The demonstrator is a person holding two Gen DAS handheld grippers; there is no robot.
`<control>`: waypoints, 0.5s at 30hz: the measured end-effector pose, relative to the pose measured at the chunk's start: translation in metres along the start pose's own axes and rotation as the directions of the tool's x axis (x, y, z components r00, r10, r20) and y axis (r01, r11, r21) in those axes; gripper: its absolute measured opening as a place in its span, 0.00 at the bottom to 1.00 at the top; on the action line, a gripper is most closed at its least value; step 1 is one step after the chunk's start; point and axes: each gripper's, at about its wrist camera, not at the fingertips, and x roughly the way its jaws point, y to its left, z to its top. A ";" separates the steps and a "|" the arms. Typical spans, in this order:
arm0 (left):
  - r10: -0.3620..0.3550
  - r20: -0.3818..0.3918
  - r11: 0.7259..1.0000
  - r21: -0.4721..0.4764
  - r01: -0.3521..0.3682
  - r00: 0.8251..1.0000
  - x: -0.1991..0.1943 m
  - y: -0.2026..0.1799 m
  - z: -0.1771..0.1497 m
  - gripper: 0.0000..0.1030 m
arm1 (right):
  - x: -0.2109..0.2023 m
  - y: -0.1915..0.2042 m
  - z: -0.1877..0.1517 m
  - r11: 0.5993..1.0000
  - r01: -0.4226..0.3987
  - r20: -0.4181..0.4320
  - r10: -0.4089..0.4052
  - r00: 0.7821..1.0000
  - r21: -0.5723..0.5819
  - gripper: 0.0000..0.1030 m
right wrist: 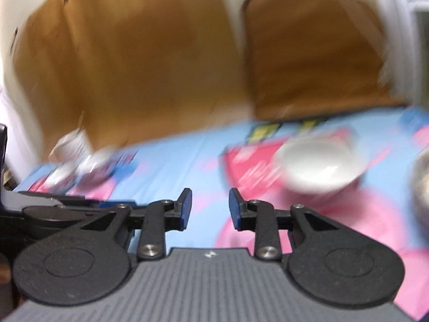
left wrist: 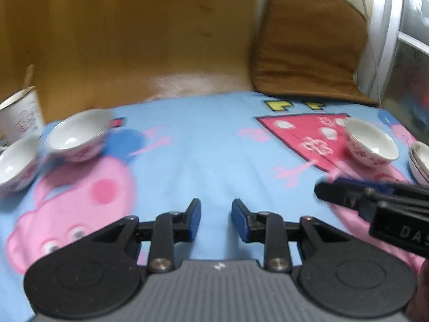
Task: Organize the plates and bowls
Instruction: 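Return to the remaining bowls and grasp a bowl rim with each tool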
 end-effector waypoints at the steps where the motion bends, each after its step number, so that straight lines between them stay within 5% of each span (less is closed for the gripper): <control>1: 0.023 -0.004 1.000 -0.007 -0.023 1.000 -0.004 0.010 -0.003 0.31 | 0.005 0.006 -0.002 1.000 -0.018 -0.033 0.019 0.999 0.009 0.33; 9: 0.162 0.056 0.973 -0.173 -0.150 0.985 -0.031 0.103 -0.010 0.32 | 0.036 0.058 0.002 0.992 -0.126 -0.168 0.123 0.978 -0.005 0.35; 15: 0.196 0.082 0.944 -0.287 -0.165 0.977 -0.029 0.141 -0.024 0.31 | 0.074 0.093 0.020 0.987 -0.156 -0.225 0.157 0.962 0.023 0.35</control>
